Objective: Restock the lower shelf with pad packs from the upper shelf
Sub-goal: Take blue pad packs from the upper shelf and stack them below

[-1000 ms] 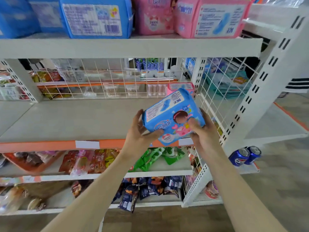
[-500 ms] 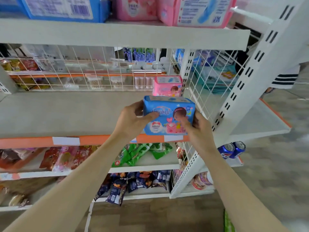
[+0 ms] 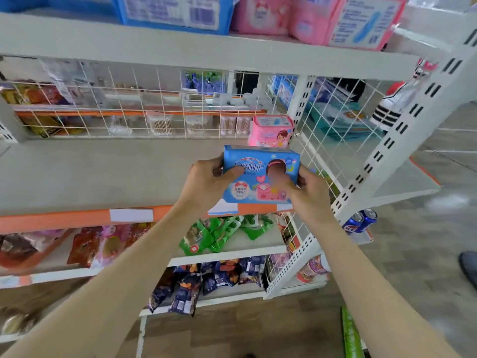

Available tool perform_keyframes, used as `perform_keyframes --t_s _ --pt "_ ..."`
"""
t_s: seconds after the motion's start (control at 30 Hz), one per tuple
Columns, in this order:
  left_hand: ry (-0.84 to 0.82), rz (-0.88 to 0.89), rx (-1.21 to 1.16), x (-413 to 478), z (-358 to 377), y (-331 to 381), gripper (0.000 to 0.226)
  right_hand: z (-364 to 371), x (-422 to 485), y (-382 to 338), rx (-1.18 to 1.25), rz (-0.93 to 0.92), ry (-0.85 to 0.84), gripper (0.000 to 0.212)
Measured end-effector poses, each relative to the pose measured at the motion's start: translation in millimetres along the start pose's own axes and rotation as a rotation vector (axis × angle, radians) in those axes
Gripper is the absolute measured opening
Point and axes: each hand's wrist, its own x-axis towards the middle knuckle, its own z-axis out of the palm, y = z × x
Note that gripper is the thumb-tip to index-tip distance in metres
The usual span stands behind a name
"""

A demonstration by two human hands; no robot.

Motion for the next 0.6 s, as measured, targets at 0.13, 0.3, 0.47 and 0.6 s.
perform_keyframes --t_s 0.13,0.3,0.47,0.6 --pt "-0.022 0.003 -0.031 -15 -42 -11 0.001 35 -18 -21 -0.046 -0.018 0.022 0.012" --pt "-0.008 -0.018 0.004 -35 -116 -34 0.011 101 -41 -51 -0.066 -0.040 -0.041 0.013" --pt "0.057 -0.076 0.046 -62 -197 -66 0.017 172 -52 -83 -0.064 -0.051 -0.215 0.014" --pt "0.113 -0.104 0.074 -77 -251 -82 0.014 228 -55 -105 -0.079 -0.091 -0.298 0.012"
